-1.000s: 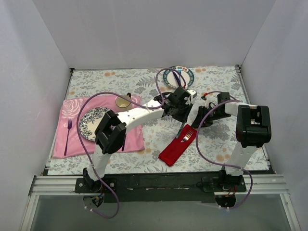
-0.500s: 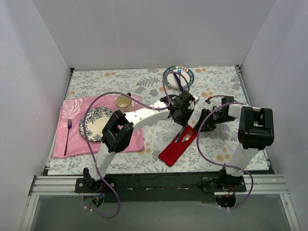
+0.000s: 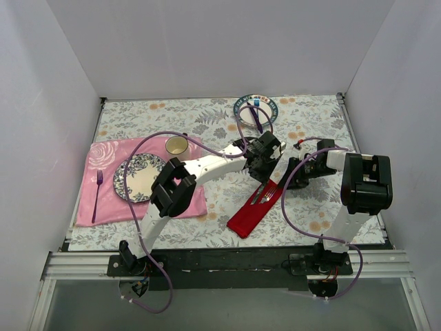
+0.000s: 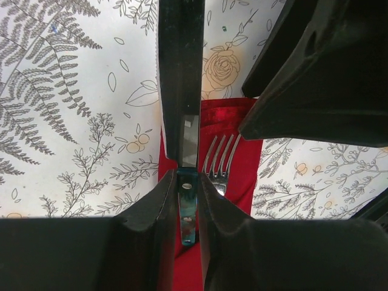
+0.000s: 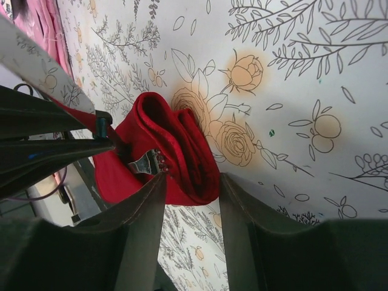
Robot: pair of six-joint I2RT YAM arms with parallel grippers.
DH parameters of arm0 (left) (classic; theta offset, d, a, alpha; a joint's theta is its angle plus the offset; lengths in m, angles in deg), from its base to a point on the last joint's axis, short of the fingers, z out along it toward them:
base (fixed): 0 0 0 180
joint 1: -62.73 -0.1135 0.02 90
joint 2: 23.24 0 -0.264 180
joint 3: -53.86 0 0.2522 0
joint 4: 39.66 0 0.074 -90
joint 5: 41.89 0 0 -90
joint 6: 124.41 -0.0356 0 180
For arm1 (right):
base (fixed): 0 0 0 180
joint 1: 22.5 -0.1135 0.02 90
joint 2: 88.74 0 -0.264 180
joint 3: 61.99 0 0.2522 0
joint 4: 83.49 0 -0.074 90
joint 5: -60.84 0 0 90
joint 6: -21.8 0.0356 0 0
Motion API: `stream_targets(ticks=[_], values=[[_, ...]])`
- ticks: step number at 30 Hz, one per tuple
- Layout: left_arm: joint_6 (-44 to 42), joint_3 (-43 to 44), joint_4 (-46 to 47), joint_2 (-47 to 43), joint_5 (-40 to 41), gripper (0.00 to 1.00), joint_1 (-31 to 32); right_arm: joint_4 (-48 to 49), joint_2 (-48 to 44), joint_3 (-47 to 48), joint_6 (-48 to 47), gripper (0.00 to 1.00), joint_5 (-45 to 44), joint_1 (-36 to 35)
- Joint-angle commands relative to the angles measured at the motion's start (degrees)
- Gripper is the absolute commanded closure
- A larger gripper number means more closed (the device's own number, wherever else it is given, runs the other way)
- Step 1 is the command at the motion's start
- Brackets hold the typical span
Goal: Fold the napkin into a case and place the utensils inside
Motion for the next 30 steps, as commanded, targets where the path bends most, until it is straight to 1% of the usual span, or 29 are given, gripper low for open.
stream_targets(ticks=[1,3,4,6,7,11,13,15,16,18,20,22,30], values=[[-0.31,0.91,-1.05,-1.4,-1.6,1.0,0.65,1.72,-0.58,-1.31,0.05,0.54,1.54,-0.01],[-0.4,0.64,-1.14,-1.4,-1.51,1.0,0.91,1.99,-0.32,-1.57,0.14,0.56,1.54,-0.01],[-0.31,0.56,-1.14,-1.48,-1.69,1.0,0.92,1.99,-0.15,-1.57,0.23,0.59,1.46,-0.01],[-0.31,0.2,-1.4,-1.48,-2.04,1.0,0.92,2.42,0.12,-1.66,0.4,0.62,1.11,-0.01],[-0.14,0.03,-1.49,-1.57,-2.13,1.0,0.92,2.51,0.21,-1.66,0.66,0.67,1.02,-0.01],[0.48,-0.85,-2.02,-2.19,-2.3,1.0,0.91,3.74,0.21,-2.19,1.37,0.8,0.4,-0.01],[0.74,-1.29,-2.2,-2.36,-2.48,1.0,0.91,4.01,0.21,-2.28,1.81,0.85,0.49,-0.01],[1.09,-1.81,-2.46,-2.45,-2.57,1.0,0.92,4.27,0.29,-2.28,1.81,0.87,0.66,-0.01],[1.18,-1.99,-2.55,-2.54,-2.65,1.0,0.92,4.36,0.21,-2.36,1.98,0.9,0.75,-0.01],[1.27,-2.26,-2.9,-2.63,-3.0,1.0,0.83,4.54,0.12,-2.36,2.16,0.91,0.84,-0.01],[1.45,-3.05,-2.9,-3.07,-3.44,1.0,0.83,4.71,0.21,-2.45,2.16,0.93,1.01,-0.01],[1.36,-3.75,-2.9,-3.42,-3.27,1.0,0.92,4.89,0.29,-2.54,2.25,0.98,1.19,-0.01],[1.53,-5.42,-3.07,-5.0,-2.65,1.0,1.27,5.68,0.21,-2.8,3.48,0.99,1.19,-0.01]])
